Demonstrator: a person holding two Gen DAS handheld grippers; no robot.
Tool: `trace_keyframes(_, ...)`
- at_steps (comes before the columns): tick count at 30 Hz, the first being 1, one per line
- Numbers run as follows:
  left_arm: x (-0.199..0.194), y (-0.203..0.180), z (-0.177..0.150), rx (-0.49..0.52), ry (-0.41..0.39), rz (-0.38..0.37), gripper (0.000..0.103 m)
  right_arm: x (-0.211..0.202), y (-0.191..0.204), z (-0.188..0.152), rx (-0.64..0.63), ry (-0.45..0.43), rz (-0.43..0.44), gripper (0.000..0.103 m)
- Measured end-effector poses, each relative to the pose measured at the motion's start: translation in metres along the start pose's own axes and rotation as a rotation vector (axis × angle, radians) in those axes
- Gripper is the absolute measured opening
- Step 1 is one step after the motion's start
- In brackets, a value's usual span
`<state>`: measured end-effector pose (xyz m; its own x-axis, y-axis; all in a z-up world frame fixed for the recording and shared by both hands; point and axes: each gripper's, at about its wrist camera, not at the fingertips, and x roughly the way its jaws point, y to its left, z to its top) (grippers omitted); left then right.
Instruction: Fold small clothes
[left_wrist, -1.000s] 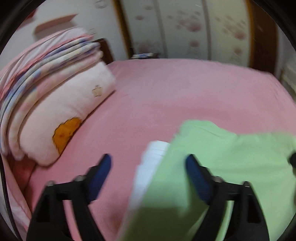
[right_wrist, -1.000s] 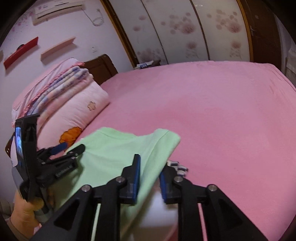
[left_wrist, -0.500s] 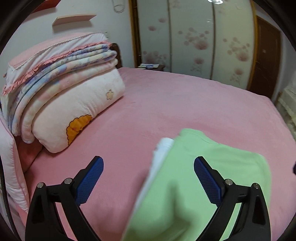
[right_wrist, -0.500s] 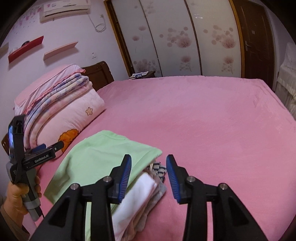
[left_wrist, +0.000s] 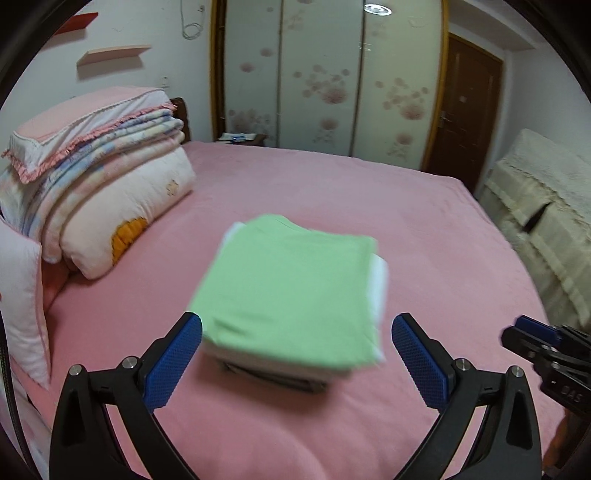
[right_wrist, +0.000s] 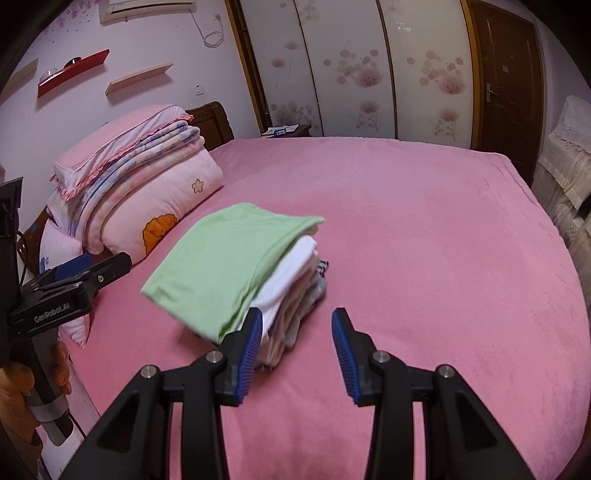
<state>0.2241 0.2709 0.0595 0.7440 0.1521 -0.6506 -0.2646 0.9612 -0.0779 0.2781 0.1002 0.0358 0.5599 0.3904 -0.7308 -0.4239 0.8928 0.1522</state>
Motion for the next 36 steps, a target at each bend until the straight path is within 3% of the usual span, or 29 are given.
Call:
trace_keyframes(8,-0.074,-0.06,-0.068,0.033,0.035,-0.079,0.102,-0.081,-0.008,-0.064,-0.008,0.024,-0.006,0.039)
trace_keyframes(18,-0.156,-0.107,-0.137,0.059,-0.006,-0.169,0.102,-0.167,-0.024,-0.135,0.039,0.014,-0.005,0.04)
trace_keyframes(22,-0.186,-0.114,-0.16,0.039,-0.044,-0.198,0.102,-0.194,-0.033,-0.165,0.072,-0.016,-0.015,0.052)
trace_keyframes(36,-0.226,-0.136,-0.245,-0.045,-0.035,-0.202,0.102,-0.248,-0.043,-0.268,0.168,-0.145,-0.09,0.067)
